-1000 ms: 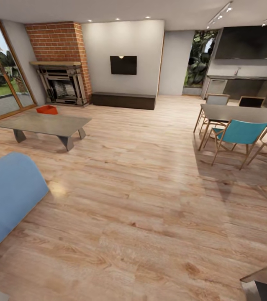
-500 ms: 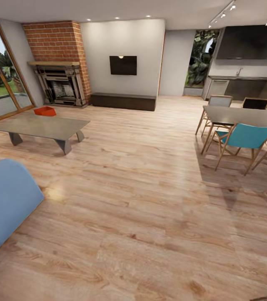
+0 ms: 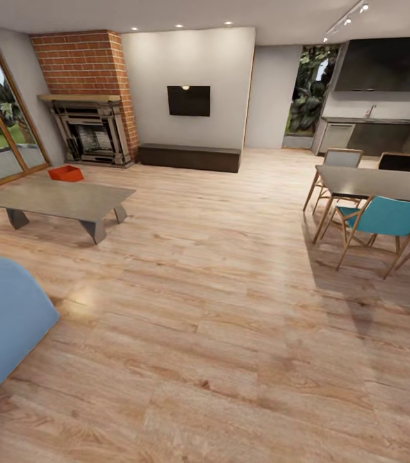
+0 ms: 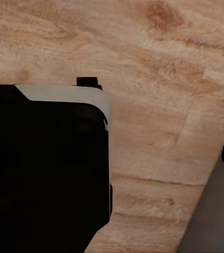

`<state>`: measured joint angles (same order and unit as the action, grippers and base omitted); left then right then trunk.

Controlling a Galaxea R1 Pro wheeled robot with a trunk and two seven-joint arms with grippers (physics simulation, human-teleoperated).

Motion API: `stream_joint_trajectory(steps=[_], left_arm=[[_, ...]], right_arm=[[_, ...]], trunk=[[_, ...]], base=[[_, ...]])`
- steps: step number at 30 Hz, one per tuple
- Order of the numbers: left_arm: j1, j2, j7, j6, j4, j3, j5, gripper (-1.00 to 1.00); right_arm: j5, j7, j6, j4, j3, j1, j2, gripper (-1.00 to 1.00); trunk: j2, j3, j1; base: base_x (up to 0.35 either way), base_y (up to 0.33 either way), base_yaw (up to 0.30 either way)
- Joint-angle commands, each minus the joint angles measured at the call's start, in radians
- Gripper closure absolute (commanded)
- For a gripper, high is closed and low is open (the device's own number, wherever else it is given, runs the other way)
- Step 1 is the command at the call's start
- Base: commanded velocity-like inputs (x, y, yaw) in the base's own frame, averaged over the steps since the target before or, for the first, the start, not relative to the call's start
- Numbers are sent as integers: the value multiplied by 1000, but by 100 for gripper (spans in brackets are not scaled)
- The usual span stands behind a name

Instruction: Move the two storage containers from the living room to the garage. In the garage, place one container on the floor and stack the other container on top of it (either order is fine).

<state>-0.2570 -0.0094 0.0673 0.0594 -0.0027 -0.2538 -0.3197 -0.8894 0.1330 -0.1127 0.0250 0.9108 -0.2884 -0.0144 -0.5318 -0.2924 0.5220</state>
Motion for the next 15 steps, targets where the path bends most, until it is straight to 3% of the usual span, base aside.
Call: stream_joint_trajectory(steps=[1,15], left_arm=[[-1,-1,3,4,0,-9,-9,-100],[-1,-3,3,5,0,-9,-9,-100]], right_arm=[[-8,0,-4,3,8,-1,-1,-100],[-8,0,-4,3,8,-1,-1,-100]], trunk=[[-1,-1,1],[-1,-1,1]], base=[[322,0,0],[322,0,0]])
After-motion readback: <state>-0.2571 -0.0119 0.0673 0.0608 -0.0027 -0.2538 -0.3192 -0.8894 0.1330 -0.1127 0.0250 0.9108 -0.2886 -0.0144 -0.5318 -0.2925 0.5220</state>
